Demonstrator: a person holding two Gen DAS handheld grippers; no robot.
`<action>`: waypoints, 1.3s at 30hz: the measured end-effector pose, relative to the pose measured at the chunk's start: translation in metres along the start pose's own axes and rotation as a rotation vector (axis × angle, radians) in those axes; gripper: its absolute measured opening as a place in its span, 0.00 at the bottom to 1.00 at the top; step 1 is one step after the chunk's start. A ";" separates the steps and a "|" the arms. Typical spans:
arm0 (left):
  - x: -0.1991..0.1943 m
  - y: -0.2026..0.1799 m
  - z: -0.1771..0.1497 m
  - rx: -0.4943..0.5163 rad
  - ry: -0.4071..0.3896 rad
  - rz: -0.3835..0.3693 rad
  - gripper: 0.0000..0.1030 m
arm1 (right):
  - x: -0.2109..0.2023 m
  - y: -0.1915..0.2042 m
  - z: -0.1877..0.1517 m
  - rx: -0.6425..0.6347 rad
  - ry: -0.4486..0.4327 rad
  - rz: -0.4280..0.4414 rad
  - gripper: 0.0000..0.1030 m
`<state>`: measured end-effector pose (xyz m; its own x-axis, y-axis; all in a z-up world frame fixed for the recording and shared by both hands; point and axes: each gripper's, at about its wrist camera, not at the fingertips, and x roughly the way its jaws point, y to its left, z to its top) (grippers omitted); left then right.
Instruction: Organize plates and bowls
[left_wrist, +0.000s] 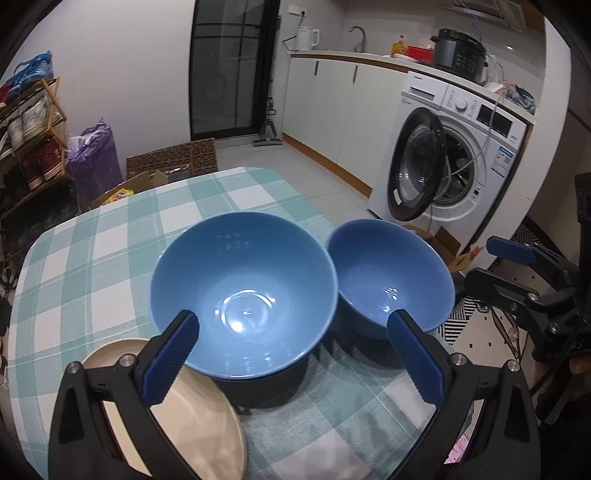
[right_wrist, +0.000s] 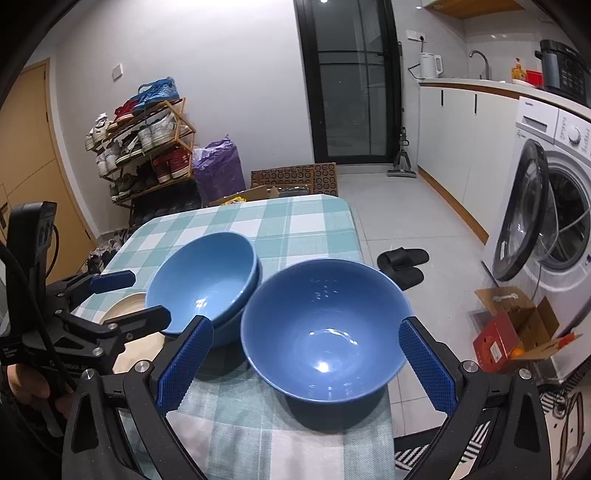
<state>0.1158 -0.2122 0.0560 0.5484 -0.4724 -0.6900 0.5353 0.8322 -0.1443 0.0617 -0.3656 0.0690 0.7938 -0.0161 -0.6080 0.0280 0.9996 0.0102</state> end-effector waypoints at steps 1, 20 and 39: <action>0.000 -0.003 0.000 0.008 0.000 -0.006 0.99 | -0.001 -0.001 -0.001 0.006 0.000 -0.003 0.99; 0.019 -0.044 -0.004 0.096 0.068 -0.150 0.61 | -0.010 -0.049 -0.034 0.133 0.015 -0.060 0.99; 0.045 -0.048 -0.004 0.016 0.156 -0.208 0.50 | 0.010 -0.067 -0.043 0.184 0.057 -0.049 0.99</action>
<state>0.1120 -0.2716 0.0291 0.3205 -0.5817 -0.7476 0.6370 0.7165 -0.2844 0.0415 -0.4321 0.0287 0.7533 -0.0581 -0.6551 0.1808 0.9760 0.1214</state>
